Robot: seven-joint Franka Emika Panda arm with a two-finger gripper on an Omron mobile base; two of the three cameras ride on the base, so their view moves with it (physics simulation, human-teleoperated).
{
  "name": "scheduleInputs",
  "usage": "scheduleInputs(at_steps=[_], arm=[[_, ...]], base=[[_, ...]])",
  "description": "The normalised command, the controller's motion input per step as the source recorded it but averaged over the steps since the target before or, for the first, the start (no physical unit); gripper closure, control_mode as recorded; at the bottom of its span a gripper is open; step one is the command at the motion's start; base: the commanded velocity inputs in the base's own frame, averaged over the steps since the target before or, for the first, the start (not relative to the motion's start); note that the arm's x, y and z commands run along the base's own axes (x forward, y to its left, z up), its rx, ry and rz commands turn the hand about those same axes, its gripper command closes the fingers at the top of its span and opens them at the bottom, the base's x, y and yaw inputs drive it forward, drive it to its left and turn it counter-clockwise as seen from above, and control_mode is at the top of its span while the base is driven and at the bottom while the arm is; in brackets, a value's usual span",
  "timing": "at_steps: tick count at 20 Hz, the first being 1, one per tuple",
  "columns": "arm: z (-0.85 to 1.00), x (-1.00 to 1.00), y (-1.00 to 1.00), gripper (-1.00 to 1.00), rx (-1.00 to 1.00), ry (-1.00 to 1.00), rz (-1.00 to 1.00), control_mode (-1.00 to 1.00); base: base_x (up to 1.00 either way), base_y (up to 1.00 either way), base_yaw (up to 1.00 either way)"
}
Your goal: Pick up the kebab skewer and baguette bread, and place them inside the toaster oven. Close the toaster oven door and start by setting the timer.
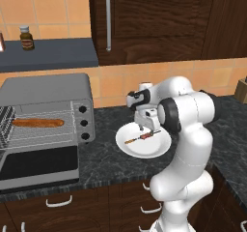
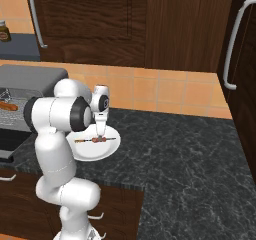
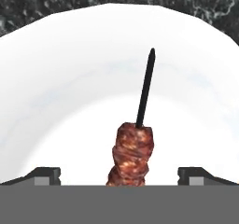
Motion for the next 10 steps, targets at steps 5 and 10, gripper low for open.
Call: scheduleInputs(at_steps=[5, 10], arm=[[-0.29, -0.01, 0.00, -1.00, 0.00, -0.11, 0.00, -1.00], [-0.26, -0.01, 0.00, -1.00, 0.00, -0.13, 0.00, -1.00]], base=[[0.00, 0.00, 0.00], [0.00, 0.00, 0.00]])
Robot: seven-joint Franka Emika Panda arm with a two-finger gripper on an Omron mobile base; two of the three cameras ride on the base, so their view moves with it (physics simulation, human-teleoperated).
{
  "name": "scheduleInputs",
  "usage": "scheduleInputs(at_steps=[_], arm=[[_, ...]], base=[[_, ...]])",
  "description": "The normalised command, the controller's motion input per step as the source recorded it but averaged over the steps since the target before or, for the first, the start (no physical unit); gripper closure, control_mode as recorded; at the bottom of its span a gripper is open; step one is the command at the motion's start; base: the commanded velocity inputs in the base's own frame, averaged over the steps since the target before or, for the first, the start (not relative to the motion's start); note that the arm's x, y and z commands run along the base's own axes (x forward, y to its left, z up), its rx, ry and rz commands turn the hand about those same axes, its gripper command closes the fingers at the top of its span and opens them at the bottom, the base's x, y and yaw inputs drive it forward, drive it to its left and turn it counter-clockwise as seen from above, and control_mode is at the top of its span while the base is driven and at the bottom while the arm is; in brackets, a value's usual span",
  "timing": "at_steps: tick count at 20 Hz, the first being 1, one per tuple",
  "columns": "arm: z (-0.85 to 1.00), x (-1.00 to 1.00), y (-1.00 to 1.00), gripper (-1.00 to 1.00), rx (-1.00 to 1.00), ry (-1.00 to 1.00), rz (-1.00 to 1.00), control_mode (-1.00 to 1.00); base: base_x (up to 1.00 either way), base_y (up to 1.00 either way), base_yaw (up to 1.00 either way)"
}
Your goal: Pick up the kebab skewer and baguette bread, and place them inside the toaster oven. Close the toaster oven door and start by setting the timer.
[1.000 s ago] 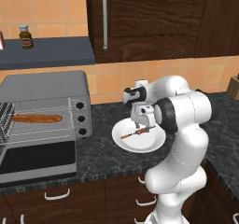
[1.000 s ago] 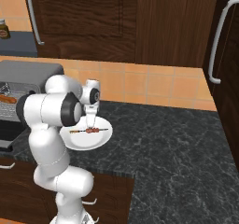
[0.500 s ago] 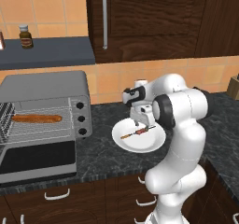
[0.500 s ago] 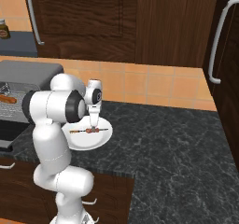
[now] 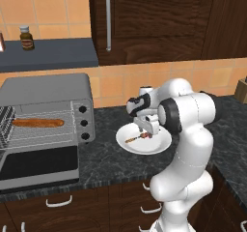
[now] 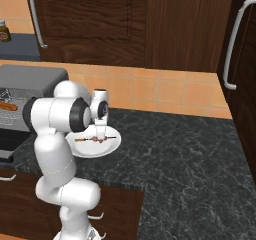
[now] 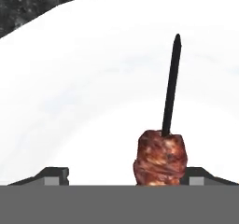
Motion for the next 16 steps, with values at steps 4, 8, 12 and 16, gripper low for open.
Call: scheduleInputs(at_steps=[4, 8, 12, 16], arm=[[-0.27, -0.09, 0.00, -1.00, 0.00, -0.11, 0.00, -1.00], [-0.27, -0.05, 0.00, 1.00, 0.00, -0.06, 0.00, -1.00], [-0.02, -0.03, 0.00, 1.00, 0.00, 0.00, 0.00, -1.00], [0.02, -0.01, -0.01, 1.00, 0.00, 0.00, 0.00, -1.00]], base=[[0.00, 0.00, 0.00], [0.00, 0.00, 0.00], [0.00, 0.00, 0.00], [0.00, 0.00, 0.00]])
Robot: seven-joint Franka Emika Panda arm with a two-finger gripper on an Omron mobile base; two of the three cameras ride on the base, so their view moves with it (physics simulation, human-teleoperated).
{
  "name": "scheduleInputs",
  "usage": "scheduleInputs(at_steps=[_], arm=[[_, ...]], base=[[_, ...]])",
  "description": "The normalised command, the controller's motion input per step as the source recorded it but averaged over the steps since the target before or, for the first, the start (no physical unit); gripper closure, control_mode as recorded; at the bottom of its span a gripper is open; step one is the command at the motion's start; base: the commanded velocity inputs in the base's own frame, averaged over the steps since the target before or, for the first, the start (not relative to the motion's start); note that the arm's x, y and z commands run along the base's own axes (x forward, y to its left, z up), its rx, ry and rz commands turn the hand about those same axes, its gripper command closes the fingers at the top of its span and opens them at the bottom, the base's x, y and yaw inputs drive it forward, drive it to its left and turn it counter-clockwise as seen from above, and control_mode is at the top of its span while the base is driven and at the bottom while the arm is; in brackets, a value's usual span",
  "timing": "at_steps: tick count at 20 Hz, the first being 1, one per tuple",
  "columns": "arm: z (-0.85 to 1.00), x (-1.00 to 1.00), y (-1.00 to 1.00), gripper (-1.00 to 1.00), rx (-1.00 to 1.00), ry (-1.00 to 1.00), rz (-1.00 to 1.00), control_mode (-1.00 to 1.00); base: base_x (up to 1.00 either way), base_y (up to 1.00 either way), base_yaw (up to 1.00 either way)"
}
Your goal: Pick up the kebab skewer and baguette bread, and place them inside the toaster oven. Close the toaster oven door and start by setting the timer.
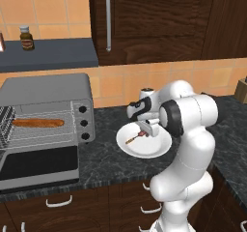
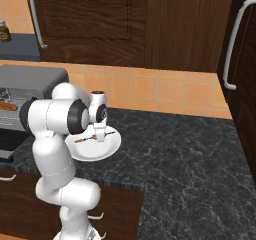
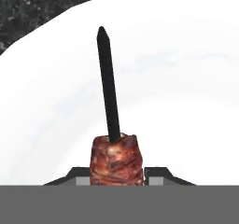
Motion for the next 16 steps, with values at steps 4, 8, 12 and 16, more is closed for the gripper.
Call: scheduleInputs(at_steps=[4, 8, 12, 16], arm=[[0.28, -0.14, -0.12, 1.00, 0.00, -0.02, 0.00, -1.00], [0.40, -0.19, -0.09, 1.00, 0.00, 0.00, -0.02, -1.00], [0.44, -0.42, -0.08, 1.00, 0.00, 0.00, -0.05, -1.00], [0.42, -0.43, -0.10, 1.00, 0.00, -0.03, -0.07, -1.00]], base=[[0.00, 0.00, 0.00], [0.00, 0.00, 0.00], [0.00, 0.00, 0.00], [0.00, 0.00, 0.00]])
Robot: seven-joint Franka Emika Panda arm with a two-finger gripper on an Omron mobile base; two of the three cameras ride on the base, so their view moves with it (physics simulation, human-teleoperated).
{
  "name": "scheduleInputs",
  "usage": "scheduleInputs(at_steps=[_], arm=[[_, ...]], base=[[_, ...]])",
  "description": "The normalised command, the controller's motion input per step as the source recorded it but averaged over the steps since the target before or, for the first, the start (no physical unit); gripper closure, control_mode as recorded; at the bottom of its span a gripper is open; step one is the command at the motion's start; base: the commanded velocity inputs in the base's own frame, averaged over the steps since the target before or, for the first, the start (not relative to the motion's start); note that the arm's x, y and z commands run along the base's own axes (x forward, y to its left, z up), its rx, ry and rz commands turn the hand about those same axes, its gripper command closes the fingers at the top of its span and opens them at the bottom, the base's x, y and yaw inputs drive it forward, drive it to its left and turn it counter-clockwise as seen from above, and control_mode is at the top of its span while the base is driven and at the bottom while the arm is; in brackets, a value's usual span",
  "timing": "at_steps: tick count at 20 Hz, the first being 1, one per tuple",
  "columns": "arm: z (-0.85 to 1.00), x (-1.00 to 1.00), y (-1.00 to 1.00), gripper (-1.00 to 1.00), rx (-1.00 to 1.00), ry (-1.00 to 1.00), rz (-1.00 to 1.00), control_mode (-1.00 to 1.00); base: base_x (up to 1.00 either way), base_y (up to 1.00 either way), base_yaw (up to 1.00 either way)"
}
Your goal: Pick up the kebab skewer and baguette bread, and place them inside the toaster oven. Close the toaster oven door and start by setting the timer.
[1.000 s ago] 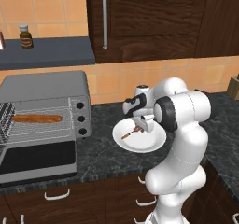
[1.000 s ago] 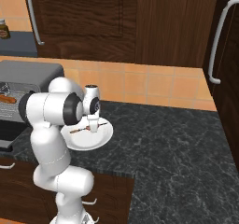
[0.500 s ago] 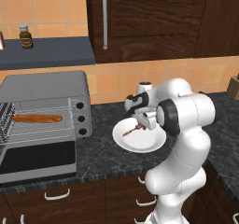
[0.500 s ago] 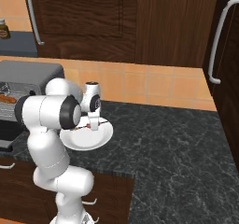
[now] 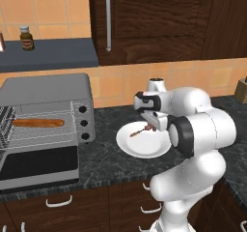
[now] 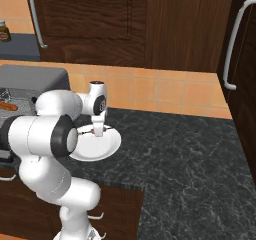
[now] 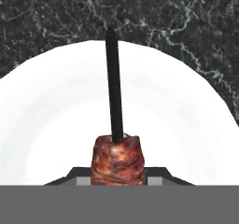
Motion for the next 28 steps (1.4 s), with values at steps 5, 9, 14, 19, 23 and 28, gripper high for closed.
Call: scheduleInputs(at_steps=[5, 9, 14, 19, 23, 28], arm=[[0.41, -0.35, -0.05, 1.00, 0.00, -0.02, -0.09, -1.00], [0.31, -0.41, 0.00, 1.00, 0.00, -0.04, -0.11, -1.00], [0.39, -0.15, 0.00, 1.00, 0.00, -0.09, -0.08, -1.00], [0.33, -0.07, 0.13, 1.00, 0.00, -0.11, -0.10, -1.00], [0.25, -0.06, 0.18, 1.00, 0.00, -0.18, -0.11, -1.00], [0.30, -0.08, 0.19, 1.00, 0.03, -0.23, -0.09, -1.00]], base=[[0.00, 0.00, 0.00], [0.00, 0.00, 0.00], [0.00, 0.00, 0.00], [0.00, 0.00, 0.00], [0.00, 0.00, 0.00], [0.00, 0.00, 0.00]])
